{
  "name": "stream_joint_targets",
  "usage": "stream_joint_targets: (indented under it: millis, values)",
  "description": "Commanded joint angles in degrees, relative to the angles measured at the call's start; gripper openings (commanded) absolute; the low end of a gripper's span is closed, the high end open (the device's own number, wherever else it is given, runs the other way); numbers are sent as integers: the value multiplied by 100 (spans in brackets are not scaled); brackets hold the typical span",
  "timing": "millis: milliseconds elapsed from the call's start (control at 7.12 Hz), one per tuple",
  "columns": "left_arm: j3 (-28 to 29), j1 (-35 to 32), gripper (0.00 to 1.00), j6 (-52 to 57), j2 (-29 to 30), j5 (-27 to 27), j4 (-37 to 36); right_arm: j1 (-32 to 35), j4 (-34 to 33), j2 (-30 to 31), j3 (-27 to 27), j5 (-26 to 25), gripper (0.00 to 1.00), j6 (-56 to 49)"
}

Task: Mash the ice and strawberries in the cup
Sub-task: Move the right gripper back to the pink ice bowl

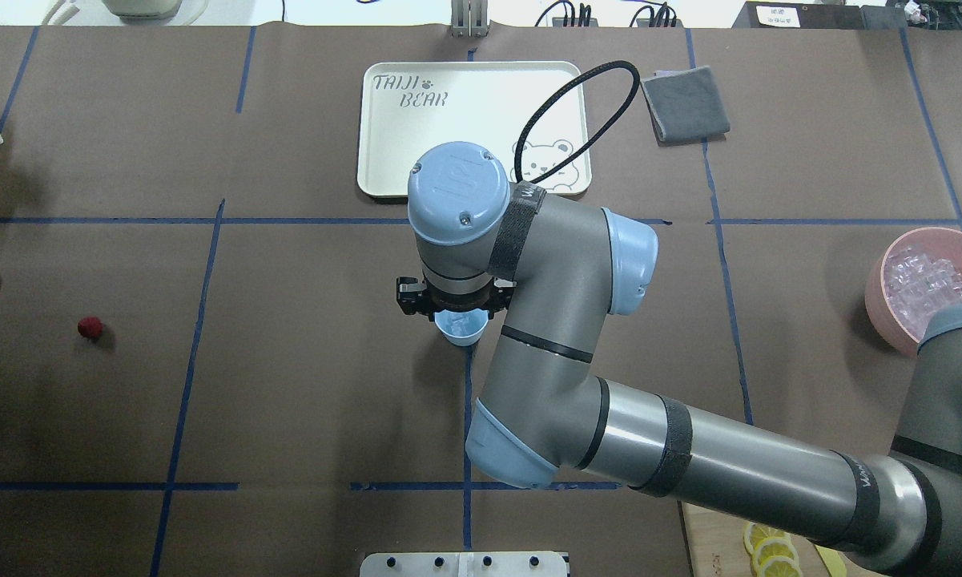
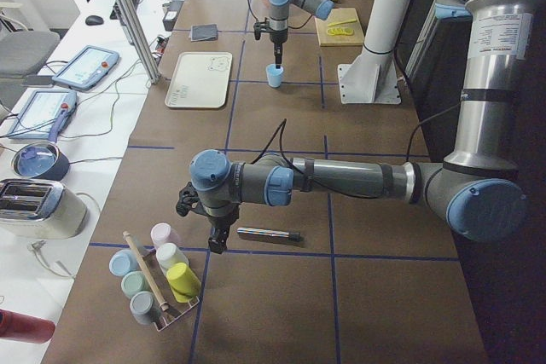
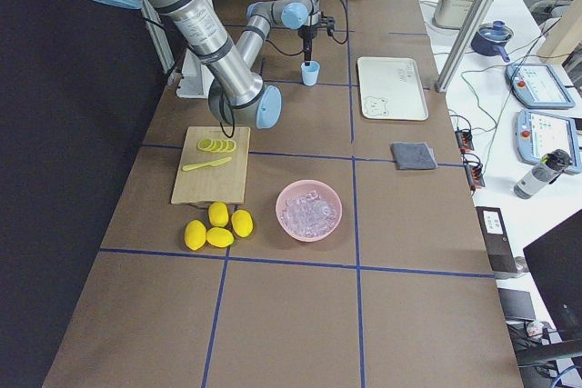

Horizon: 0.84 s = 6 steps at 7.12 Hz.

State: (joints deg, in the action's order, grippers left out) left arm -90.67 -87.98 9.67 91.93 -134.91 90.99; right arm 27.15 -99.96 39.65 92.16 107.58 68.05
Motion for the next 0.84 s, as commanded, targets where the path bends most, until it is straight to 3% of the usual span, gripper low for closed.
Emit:
stream_joint_targets:
  millis: [0,421,702]
  values:
    - [-4,0,100,0,0,0,-2,0,3,-1,13,0,99,15]
    - [5,0,100,-9,0,0,-2,525,-49,86,380,157,100,-20]
    - [5,0,100,-9,9,0,-2,1254,-365,767,1291,613,100,-351]
